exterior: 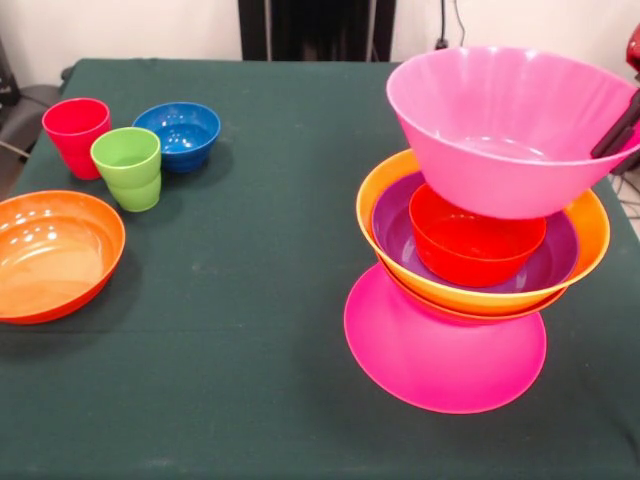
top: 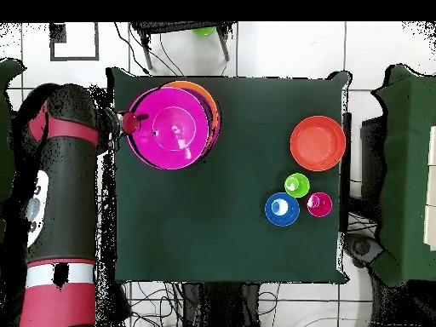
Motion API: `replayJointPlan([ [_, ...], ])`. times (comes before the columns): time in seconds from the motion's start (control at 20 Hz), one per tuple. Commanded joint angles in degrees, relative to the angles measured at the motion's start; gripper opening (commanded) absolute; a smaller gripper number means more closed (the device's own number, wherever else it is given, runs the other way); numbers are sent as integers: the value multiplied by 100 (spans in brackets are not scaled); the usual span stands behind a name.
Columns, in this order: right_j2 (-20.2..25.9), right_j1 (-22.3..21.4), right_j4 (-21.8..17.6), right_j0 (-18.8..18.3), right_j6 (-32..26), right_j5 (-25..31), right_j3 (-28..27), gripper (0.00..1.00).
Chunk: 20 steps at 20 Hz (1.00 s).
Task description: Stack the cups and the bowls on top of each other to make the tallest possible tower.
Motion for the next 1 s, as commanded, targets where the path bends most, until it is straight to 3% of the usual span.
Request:
replayJointPlan([
  [0.05, 234, 98, 64, -167, 515, 155, -131, 0],
  [1.0, 214, 214, 82, -177, 606, 79, -272, 0],
])
